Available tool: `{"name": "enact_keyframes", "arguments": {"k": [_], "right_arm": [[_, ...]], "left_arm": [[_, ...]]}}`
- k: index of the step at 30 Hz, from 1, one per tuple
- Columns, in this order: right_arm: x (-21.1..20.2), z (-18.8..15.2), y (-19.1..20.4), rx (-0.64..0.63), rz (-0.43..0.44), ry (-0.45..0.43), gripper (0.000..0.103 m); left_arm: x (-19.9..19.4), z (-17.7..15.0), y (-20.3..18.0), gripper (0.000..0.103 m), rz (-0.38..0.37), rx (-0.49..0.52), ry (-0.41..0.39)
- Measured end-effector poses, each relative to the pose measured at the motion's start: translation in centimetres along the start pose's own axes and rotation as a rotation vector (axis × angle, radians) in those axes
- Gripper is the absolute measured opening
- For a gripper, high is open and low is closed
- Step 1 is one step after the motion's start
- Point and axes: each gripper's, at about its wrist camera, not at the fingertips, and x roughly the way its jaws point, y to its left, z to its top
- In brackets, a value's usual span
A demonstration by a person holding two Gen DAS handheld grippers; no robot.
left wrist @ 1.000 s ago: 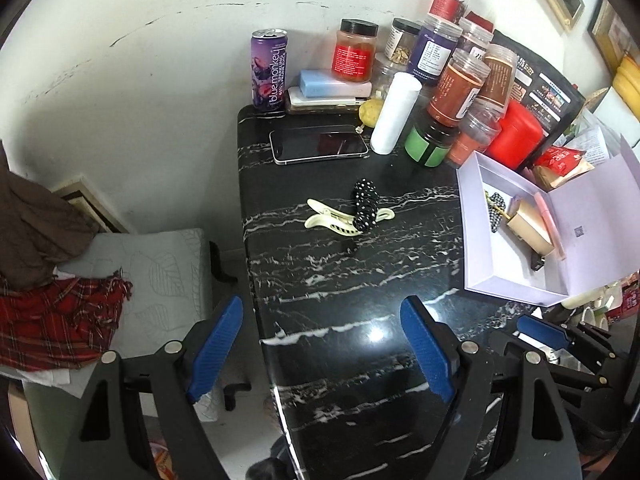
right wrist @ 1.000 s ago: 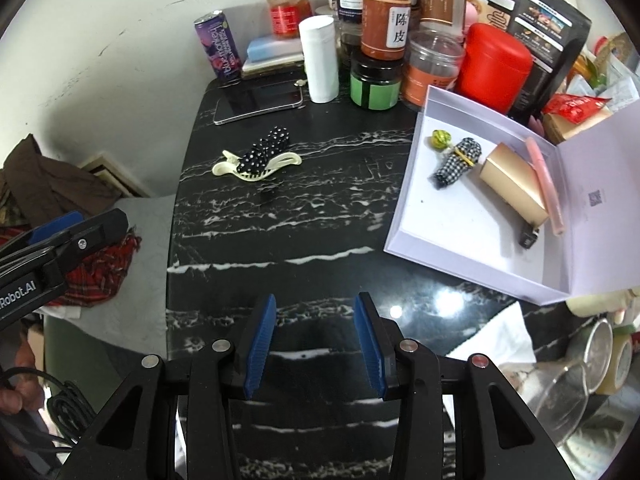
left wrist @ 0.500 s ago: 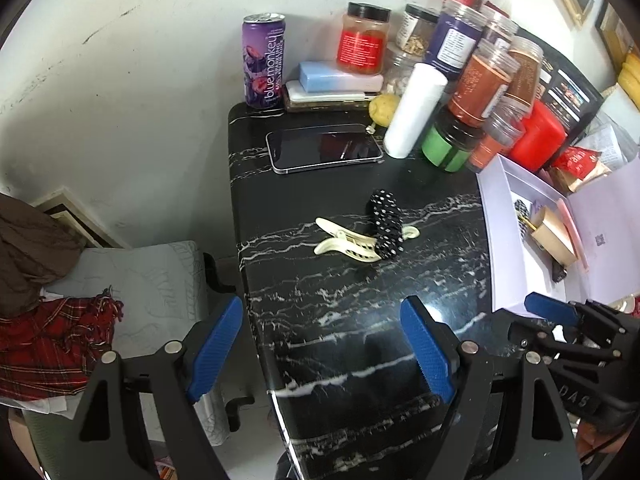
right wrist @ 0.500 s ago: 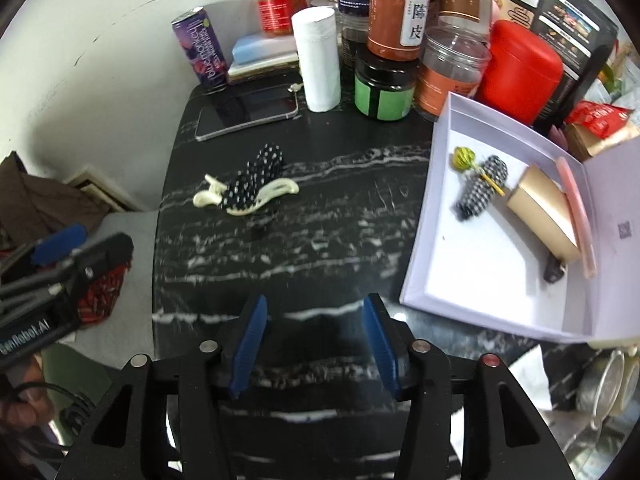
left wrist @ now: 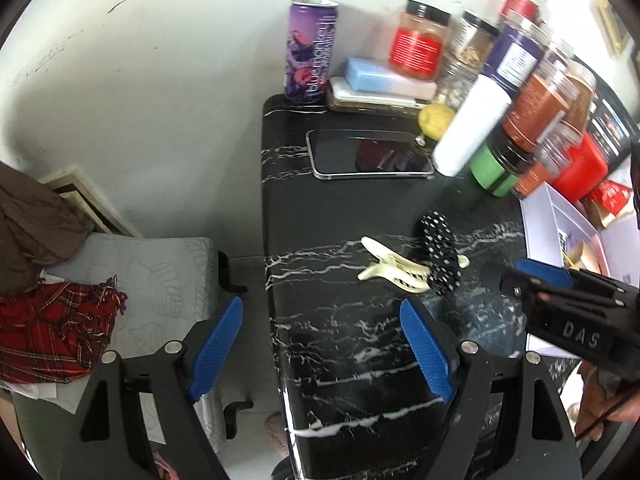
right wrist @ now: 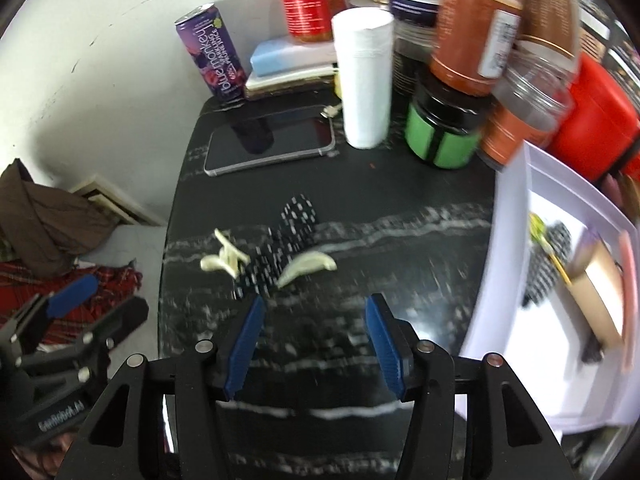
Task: Organize rigid objects
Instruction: 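Move both tools toward the cream claw clip and polka-dot scrunchie, then grasp the black polka-dot scrunchie with the right tool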
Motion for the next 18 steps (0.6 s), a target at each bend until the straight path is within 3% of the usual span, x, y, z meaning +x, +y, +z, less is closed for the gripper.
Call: {"name": "enact_keyframes", "arguments": {"k": [5,8,15,18], "right_arm": [[1.8,2.2,0.8,-0.042,0.035,-0.017,0.054],[3.6,3.1,1.0,-0.064,0.033,0.016,0.054],[6.4,3.5,0.4,-0.088,0.122,0.104,0.053],[6.6,3.3,0.0,-0.101,0.152,0.120,0.044]], "left_arm": [[1.0,0.2,0.7,0.082,0.019,-0.060,0.002],[1.5,0.2,0.7,0.082,0.027,-0.084,0.007],[3.2,-0.1,-0.3,0.082,0.026,-0.079,0.044],[3.6,0.0,-0.8,0.082,0.021,-0.066,0.054]]}}
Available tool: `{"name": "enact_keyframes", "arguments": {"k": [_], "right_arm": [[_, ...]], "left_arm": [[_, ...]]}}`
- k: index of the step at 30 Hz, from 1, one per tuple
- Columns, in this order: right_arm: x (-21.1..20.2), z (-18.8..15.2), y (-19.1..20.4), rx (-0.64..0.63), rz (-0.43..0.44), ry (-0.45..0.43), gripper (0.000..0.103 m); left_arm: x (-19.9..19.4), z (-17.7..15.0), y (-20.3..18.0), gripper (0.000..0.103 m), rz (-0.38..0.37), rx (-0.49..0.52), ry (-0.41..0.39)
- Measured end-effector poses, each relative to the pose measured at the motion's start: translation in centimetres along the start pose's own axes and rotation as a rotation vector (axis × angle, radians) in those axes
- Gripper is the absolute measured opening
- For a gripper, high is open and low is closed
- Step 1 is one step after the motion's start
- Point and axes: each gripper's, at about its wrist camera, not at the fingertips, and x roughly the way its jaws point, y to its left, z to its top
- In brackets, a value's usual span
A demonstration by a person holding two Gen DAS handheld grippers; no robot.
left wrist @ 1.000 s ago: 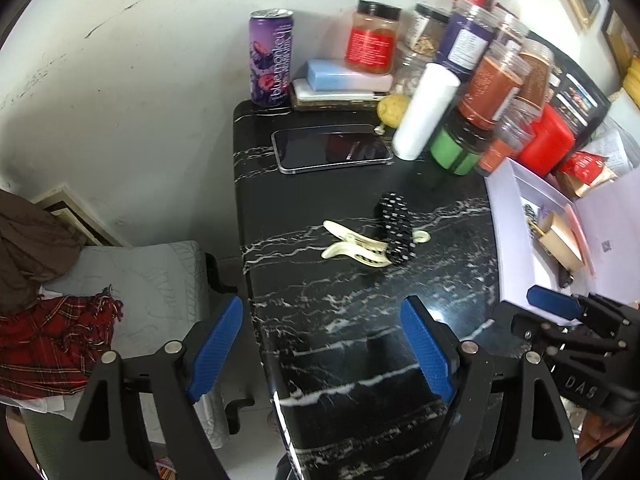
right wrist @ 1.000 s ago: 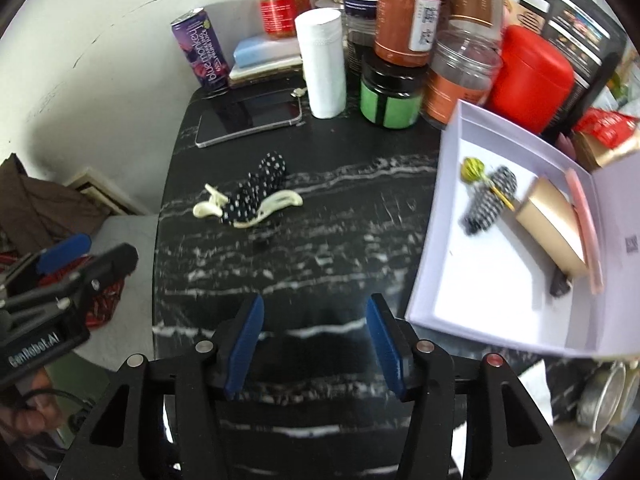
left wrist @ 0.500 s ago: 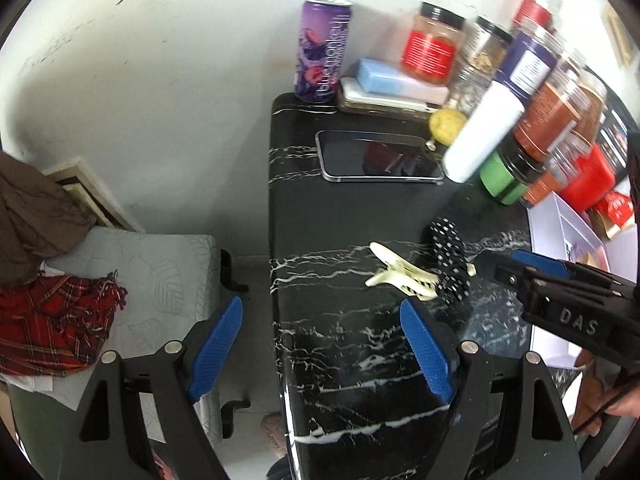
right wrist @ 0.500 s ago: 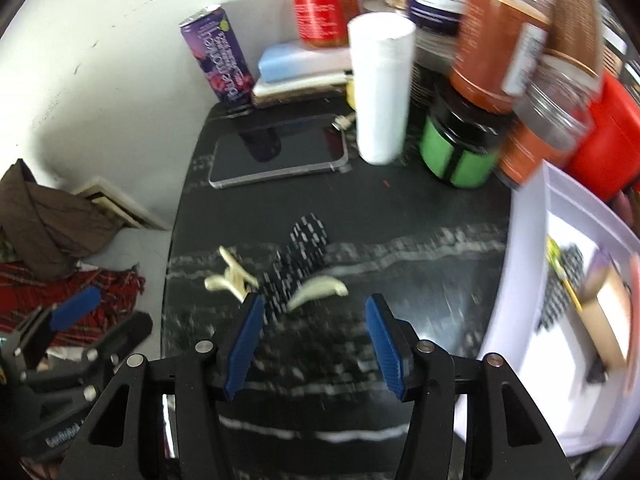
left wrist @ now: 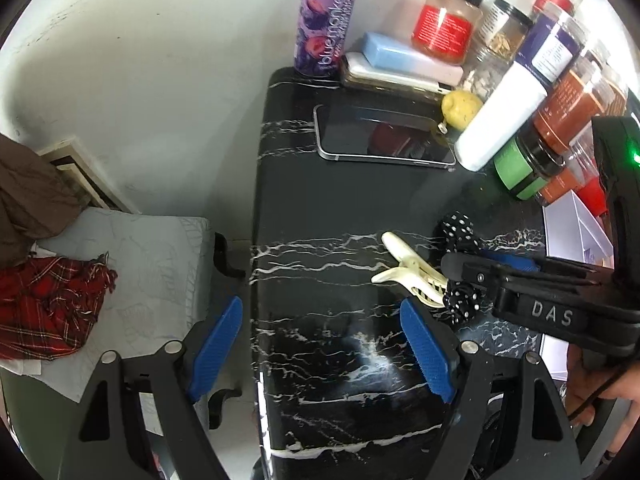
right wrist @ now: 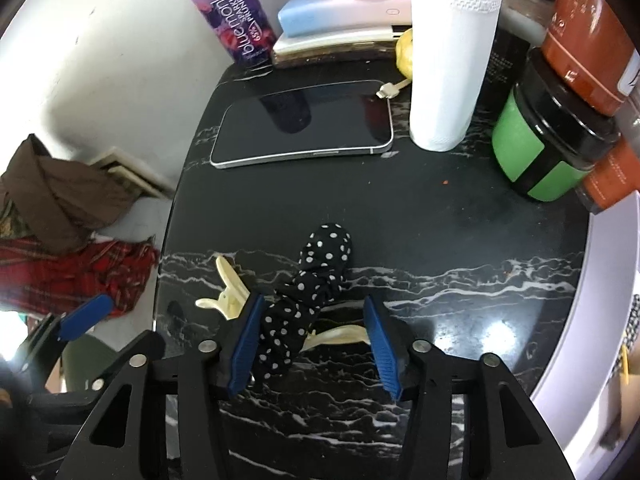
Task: Organize rigid objects
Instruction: 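Grasp the black polka-dot scrunchie with the right tool, then lower the left tool onto the cream claw clip and grasp it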
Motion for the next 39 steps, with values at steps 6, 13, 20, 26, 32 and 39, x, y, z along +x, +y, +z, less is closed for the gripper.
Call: {"name": "enact_keyframes", "arguments": {"k": [6,13,20,26,32,39], "right_arm": [[-0.2,-1.3,-1.0,0.022,0.056,0.026,0.032],[-3.0,-3.3,-2.0,0.087,0.099,-0.026,0.018],[-5.9,-5.0,-3.6,0.157,0.036,-0.075,0.018],[-7.0,-7.0,-5.2,0.191,-0.007,-0.078,0.018],[-7.0,-7.6,-6.6,0.223,-0.007,-0.071,0.018],[-6.9,-7.7,-7.3,0.231,-0.010,-0.072,0.018]], "left_arm": [[0.1,0.0,-1.0,0.082,-0.021,0.006,0.005],[-0.7,-0.6,-2.1,0.082,-0.052,0.011,0.012],[-1.0,-1.3,-3.6,0.082,-0.098,0.032,0.019],[-0.6,-1.0,-5.7,0.082,-0.184,0.093,0.019],[1.1,-0.3,-8.0,0.082,-0.213,0.215,0.055],[4.3,-0.3,-9.6,0.082,-0.132,0.330,0.130]]}}
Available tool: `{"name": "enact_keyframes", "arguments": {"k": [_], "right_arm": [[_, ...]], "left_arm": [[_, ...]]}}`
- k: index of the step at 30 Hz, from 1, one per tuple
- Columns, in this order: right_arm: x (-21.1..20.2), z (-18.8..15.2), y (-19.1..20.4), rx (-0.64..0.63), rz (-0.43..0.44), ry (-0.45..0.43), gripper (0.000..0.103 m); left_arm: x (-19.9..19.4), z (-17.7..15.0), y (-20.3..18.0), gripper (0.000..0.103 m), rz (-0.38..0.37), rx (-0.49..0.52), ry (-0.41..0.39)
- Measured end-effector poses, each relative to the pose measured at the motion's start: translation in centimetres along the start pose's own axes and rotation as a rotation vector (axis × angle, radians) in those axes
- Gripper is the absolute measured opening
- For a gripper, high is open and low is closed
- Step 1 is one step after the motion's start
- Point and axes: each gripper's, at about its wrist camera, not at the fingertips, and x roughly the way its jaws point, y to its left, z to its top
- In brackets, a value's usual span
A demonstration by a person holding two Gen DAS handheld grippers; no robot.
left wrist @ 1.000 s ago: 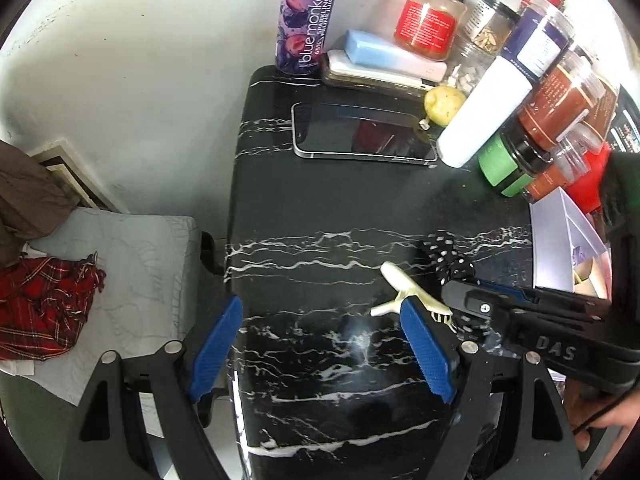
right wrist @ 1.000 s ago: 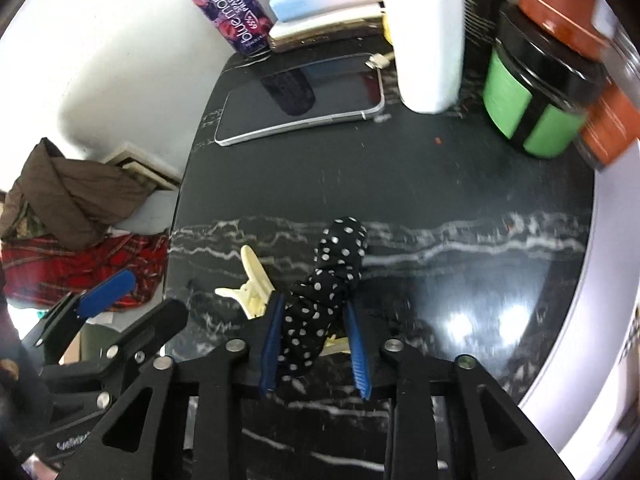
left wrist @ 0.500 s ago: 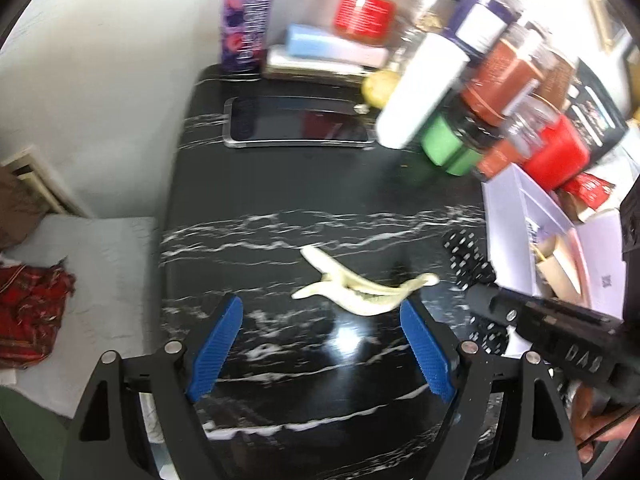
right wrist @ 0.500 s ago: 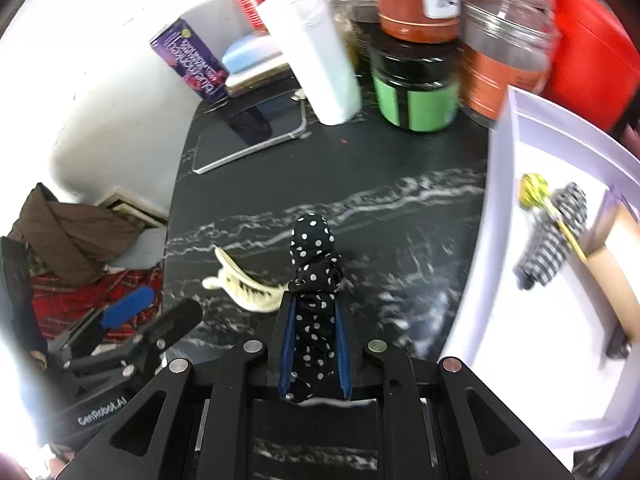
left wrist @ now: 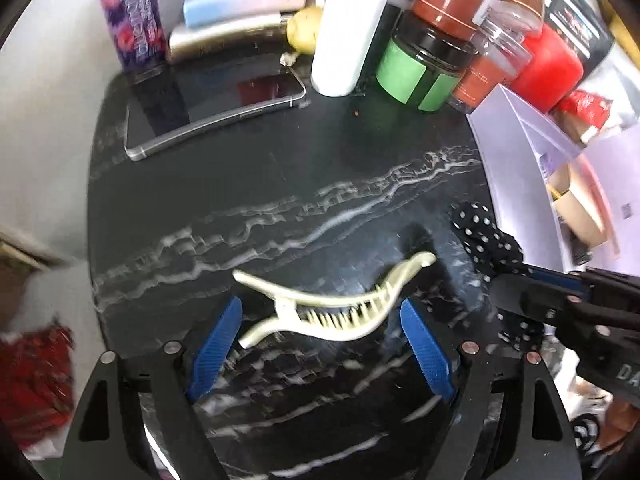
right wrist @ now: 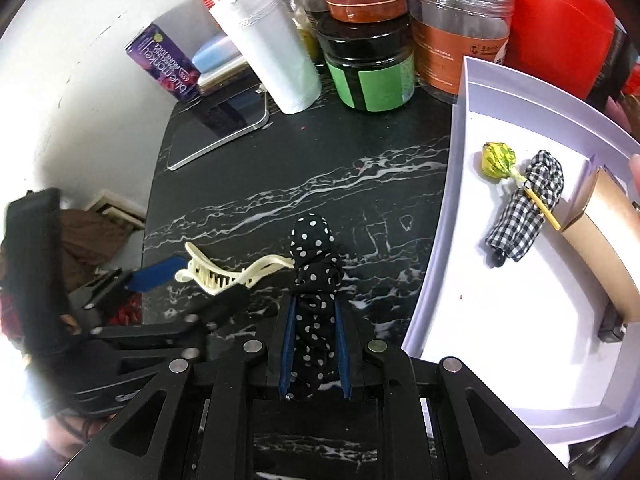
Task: Organize rigid objects
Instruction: 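Lower the left tool onto the cream claw clip and grasp it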
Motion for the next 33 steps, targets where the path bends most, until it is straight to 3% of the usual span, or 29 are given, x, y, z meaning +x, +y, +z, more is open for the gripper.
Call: {"name": "enact_keyframes", "arguments": {"k": [7,12,15,17,21,27,31,33], "right_arm": [[0.4,-0.5,-0.3,0.009,0.000,0.014,0.018],[0.4,-0.3,-0.2,0.011,0.002,0.014,0.018],[0.2,-0.4,-0.6,0.014,0.001,0.010,0.018],[0.2,-0.3,-0.7,0.017,0.001,0.009,0.018],[0.0,-0.5,-0.8,0.014,0.003,0.012,0.018],[-0.1,-0.9,-0.6,0.016,0.011,0.014,0.018],[-0.3,-1.0,-0.7,0.019,0.013,0.013,0.018],[-0.4,-1.0,-0.7,0.018,0.017,0.009,0.018]], "left_arm": [[1.3,0.7,-1.7,0.083,0.105,0.098,0.000],[1.6,1.1,-2.2,0.081,0.103,0.113,0.003],[1.2,1.1,-2.0,0.068,0.075,0.114,-0.025],[1.0,0.9,-2.1,0.037,0.094,0.132,-0.041],[0.8,0.8,-2.2,0.028,0.056,0.135,-0.038],[-0.9,-0.1,-1.4,0.026,-0.008,0.082,-0.075],[-1.5,-0.1,-1.1,0.026,-0.051,0.033,-0.055],[-1.9,0.3,-1.0,0.027,-0.008,0.030,-0.073]]}}
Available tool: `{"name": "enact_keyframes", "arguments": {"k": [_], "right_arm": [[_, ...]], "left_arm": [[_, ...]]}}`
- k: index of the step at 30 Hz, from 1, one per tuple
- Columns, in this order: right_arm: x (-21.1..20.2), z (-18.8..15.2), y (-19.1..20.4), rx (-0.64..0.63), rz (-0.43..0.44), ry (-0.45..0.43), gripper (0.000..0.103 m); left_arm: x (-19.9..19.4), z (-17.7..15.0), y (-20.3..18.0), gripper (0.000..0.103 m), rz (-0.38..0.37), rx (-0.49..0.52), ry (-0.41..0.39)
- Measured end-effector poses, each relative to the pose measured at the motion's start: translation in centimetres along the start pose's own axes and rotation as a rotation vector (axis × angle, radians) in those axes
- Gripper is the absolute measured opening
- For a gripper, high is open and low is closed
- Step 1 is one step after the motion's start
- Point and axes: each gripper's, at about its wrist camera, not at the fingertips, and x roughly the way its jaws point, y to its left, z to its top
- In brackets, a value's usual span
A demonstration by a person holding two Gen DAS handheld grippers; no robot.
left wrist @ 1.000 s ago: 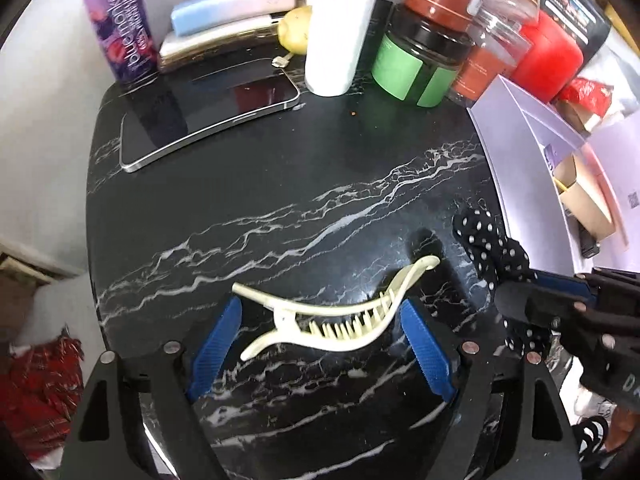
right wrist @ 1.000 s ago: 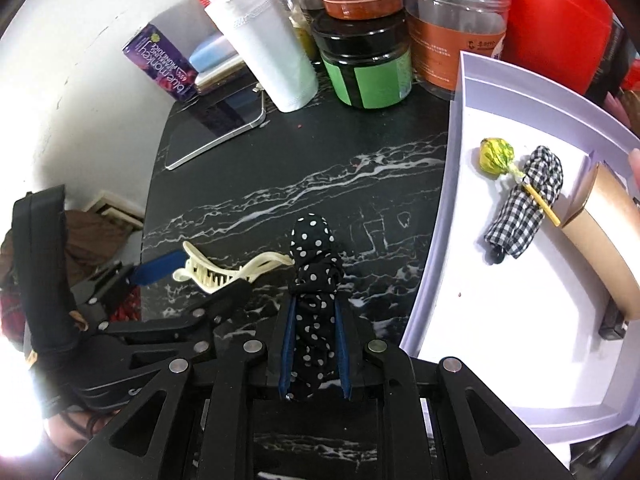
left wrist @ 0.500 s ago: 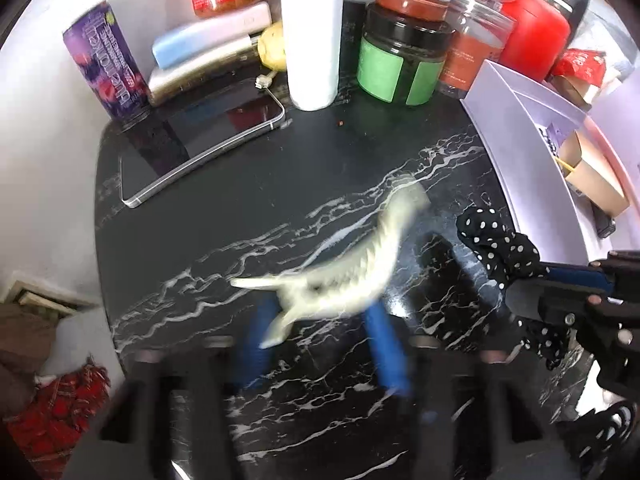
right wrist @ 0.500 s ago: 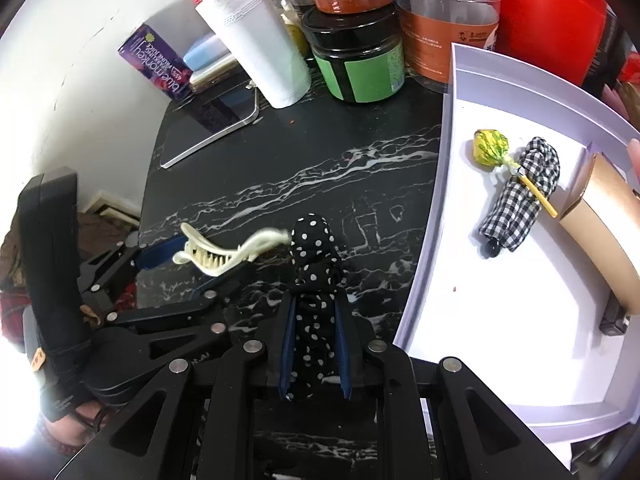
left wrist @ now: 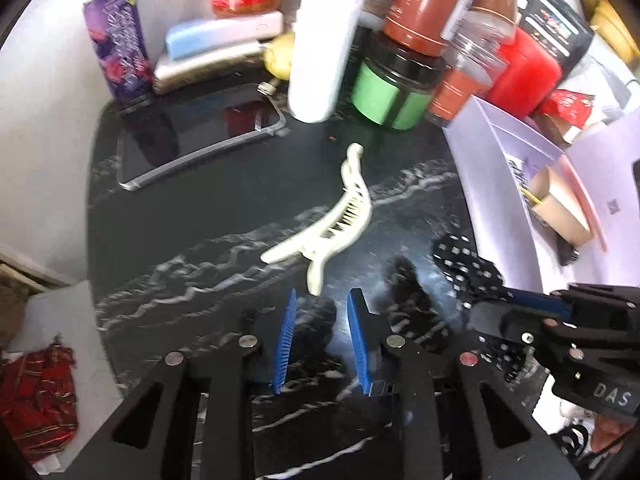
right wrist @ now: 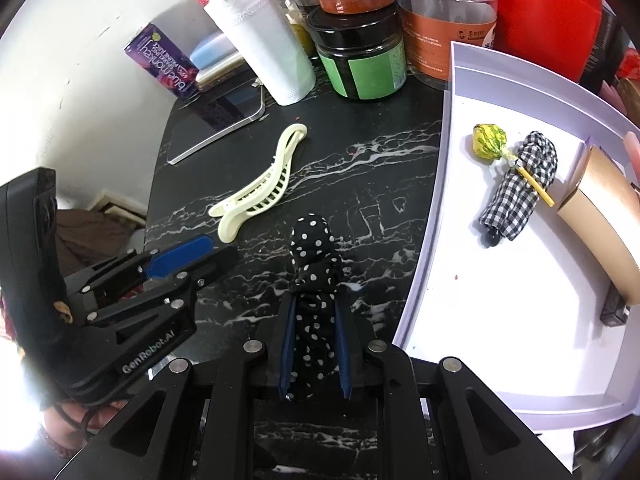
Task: Organize rigid objects
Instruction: 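Lower the left tool onto the cream claw clip and grasp it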
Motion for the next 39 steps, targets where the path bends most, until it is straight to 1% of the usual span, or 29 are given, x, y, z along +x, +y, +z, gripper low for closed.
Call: {"name": "enact_keyframes", "arguments": {"k": [1,3,4,5,6,7,15,18,21,22,24,25,27,29,30,31,32,36,39], "right_arm": [[-0.2,-0.1,-0.1,0.000,0.002,-0.002,0.018],[-0.3,0.0,-0.1,0.000,0.005,-0.005,0.018],[-0.3,0.0,-0.1,0.000,0.006,-0.007,0.018],[-0.4,0.0,-0.2,0.000,0.007,-0.008,0.018],[-0.4,0.1,-0.1,0.000,0.007,-0.010,0.018],[-0.5,0.2,-0.2,-0.001,0.009,-0.012,0.018],[-0.7,0.7,-0.4,0.001,-0.001,-0.025,0.018],[-0.6,0.7,-0.6,0.005,-0.008,-0.022,0.018],[-0.5,0.7,-0.7,0.008,-0.013,-0.022,0.018],[-0.5,0.7,-0.8,0.010,-0.013,-0.022,0.018],[-0.5,0.7,-0.9,0.010,-0.014,-0.022,0.018],[-0.4,0.7,-0.9,0.010,-0.015,-0.021,0.018],[-0.4,0.8,-1.0,0.010,-0.012,-0.019,0.018],[-0.4,0.7,-1.1,0.007,-0.016,-0.018,0.018],[-0.4,0.8,-1.0,0.006,-0.017,-0.017,0.018],[-0.4,0.8,-1.0,0.006,-0.016,-0.017,0.018],[-0.3,0.8,-0.9,0.008,-0.014,-0.016,0.018],[-0.2,0.8,-0.8,0.010,-0.013,-0.012,0.018],[-0.2,0.6,-0.6,0.013,-0.011,-0.008,0.018]], "left_arm": [[-0.3,0.2,0.0,0.031,0.015,0.008,-0.026],[-1.0,0.6,0.0,0.057,0.027,0.017,-0.060],[-1.2,0.9,0.1,0.093,0.030,0.021,-0.071],[-1.4,1.2,0.1,0.103,0.036,0.023,-0.086],[-1.7,1.4,0.1,0.103,0.040,0.031,-0.108],[-1.7,1.7,0.1,0.103,0.044,0.039,-0.109],[1.9,3.6,-0.6,0.103,0.023,0.089,-0.041],[2.7,4.0,-0.6,0.103,0.006,0.082,-0.039],[3.3,4.3,-0.8,0.103,0.026,0.098,-0.043],[3.6,4.4,-0.9,0.102,0.026,0.107,-0.037],[4.1,4.4,-1.0,0.092,0.016,0.122,-0.021],[4.3,4.3,-1.0,0.078,0.013,0.125,-0.009],[4.4,4.1,-1.2,0.065,0.036,0.147,-0.024],[4.2,3.9,-1.4,0.046,0.042,0.169,-0.036],[4.1,3.9,-1.4,0.039,0.042,0.176,-0.038],[4.0,3.8,-1.4,0.026,0.045,0.180,-0.038],[3.9,3.7,-1.5,0.021,0.046,0.184,-0.038],[3.6,3.0,-1.5,0.021,0.036,0.183,-0.022],[3.0,2.4,-1.2,0.021,0.020,0.161,-0.005]]}}
